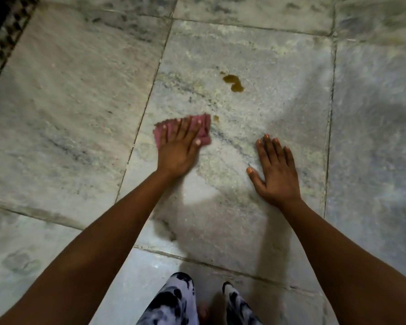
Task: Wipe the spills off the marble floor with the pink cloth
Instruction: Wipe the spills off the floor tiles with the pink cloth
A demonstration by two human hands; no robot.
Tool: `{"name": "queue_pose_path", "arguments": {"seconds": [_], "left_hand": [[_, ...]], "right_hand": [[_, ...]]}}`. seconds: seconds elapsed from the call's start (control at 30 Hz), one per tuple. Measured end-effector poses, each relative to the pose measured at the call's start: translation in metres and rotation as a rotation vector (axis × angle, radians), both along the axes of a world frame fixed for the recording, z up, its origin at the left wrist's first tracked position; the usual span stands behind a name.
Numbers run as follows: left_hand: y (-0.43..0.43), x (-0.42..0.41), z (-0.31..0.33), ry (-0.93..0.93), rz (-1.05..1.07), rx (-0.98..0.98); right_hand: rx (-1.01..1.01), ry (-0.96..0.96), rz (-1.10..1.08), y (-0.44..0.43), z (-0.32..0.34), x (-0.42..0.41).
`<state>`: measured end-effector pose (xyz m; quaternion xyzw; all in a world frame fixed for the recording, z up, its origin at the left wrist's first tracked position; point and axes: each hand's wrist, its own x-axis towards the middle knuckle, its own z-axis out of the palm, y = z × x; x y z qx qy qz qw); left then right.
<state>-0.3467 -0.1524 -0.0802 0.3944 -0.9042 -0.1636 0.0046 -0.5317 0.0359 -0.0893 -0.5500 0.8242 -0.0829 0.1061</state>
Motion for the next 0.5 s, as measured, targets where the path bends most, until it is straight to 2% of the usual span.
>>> {"name": "queue_pose_path", "arguments": {"seconds": [0.07,0.13,0.2,0.27,0.4,0.5], "left_hand": [[0.009,0.028,-0.001,0.032,0.005,-0.023],[0.000,0.042,-0.001,0.036,0.144,-0.027],[-0.021,0.031,-0.002,0.009,0.319,-0.009],[-0.040,0.000,-0.003,-0.009,0.360,0.010],[-0.034,-0.063,-0.005,-0.049,0.104,0.037],[-0.005,-0.064,-0.003,-0.040,-0.125,-0.010]], "right_hand": [[0.007,0.007,0.002,0.000,-0.001,0.000],[0.016,0.008,0.003,0.000,-0.002,-0.002],[0.018,0.000,0.006,0.000,-0.002,-0.002],[0.016,-0.007,0.004,-0.001,-0.001,-0.004],[0.002,0.034,-0.029,-0.005,0.001,-0.011],[-0.010,0.042,-0.085,-0.010,0.003,-0.020]]}}
